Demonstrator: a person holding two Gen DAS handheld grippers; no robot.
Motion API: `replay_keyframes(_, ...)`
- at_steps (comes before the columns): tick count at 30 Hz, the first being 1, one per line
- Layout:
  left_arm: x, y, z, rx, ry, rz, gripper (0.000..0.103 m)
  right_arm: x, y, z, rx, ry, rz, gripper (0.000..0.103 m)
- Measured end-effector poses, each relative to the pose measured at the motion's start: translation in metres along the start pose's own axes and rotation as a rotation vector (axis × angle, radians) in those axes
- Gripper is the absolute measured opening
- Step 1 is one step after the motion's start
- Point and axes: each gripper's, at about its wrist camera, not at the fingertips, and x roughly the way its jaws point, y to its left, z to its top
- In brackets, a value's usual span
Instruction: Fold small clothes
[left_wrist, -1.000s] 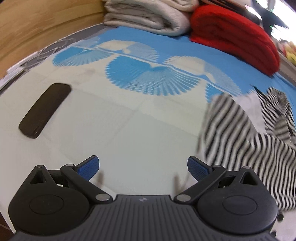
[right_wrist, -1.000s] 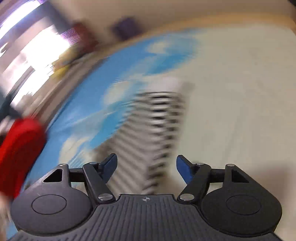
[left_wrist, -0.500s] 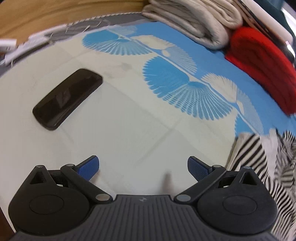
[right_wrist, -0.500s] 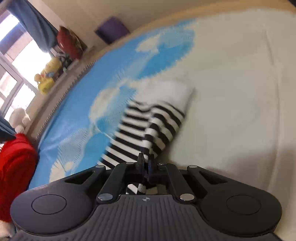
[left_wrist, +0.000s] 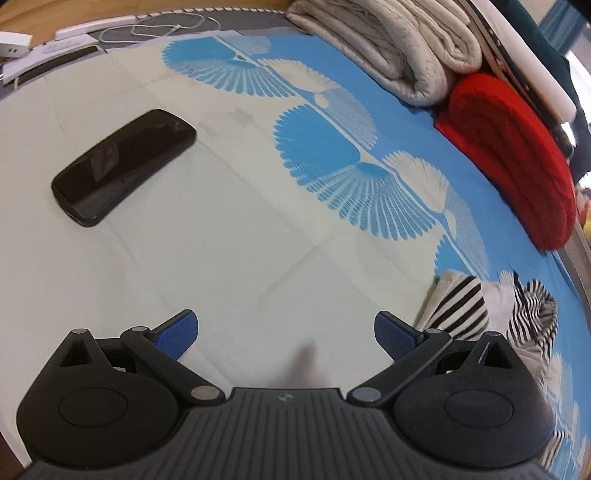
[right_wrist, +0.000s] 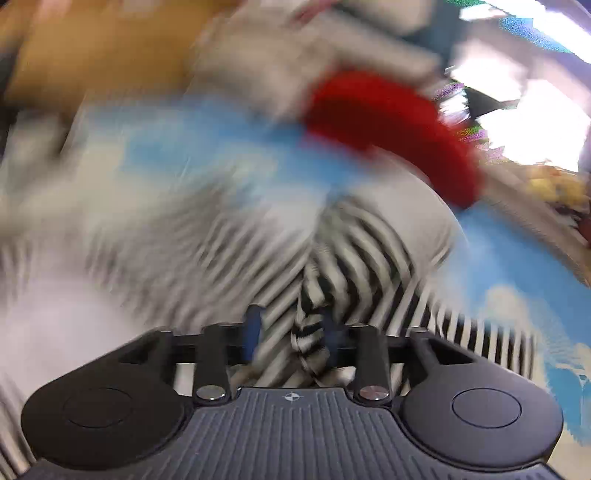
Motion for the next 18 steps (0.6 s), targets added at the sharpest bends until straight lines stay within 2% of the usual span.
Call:
replay_keyframes(1, -0.001, -0.002, -0.001, 0.013, 0.005, -0.016, 0.102, 0.007, 0.011, -0.011, -0.044, 0.059, -0.003, 0.049)
replay_keyframes(2, -0.002, -0.004, -0.002, 0.025, 0.004, -0.031, 0.102, 0.006, 0.014, -0.017, -0.062, 0.075, -0.003, 0.05)
replay_keyframes(4, -0.008, -0.009, -0.005, 0.054, -0.016, -0.048, 0.102, -0.006, 0.0, -0.019, -0.01, 0.056, 0.004, 0.058)
replay_keyframes(6, -0.013, -0.018, -0.008, 0.089, -0.039, -0.071, 0.102, -0.018, -0.023, -0.015, 0.099, 0.046, -0.015, 0.06)
replay_keyframes(8, -0.016, -0.03, -0.012, 0.133, -0.05, -0.108, 0.102, -0.036, -0.047, -0.009, 0.249, 0.039, -0.075, 0.061)
replay_keyframes(11, -0.021, -0.055, -0.028, 0.233, -0.065, -0.163, 0.102, -0.063, -0.08, -0.007, 0.542, 0.039, -0.172, 0.065)
replay_keyframes(13, -0.022, -0.076, -0.043, 0.327, -0.095, -0.17, 0.102, -0.075, -0.101, -0.015, 0.741, -0.019, -0.215, 0.066)
replay_keyframes(15, -0.022, -0.097, -0.061, 0.409, -0.126, -0.162, 0.102, -0.074, -0.117, -0.025, 0.83, -0.043, -0.264, 0.066)
replay_keyframes(18, -0.014, -0.118, -0.081, 0.459, -0.135, -0.168, 0.102, -0.054, -0.134, -0.044, 0.797, 0.046, -0.354, 0.058)
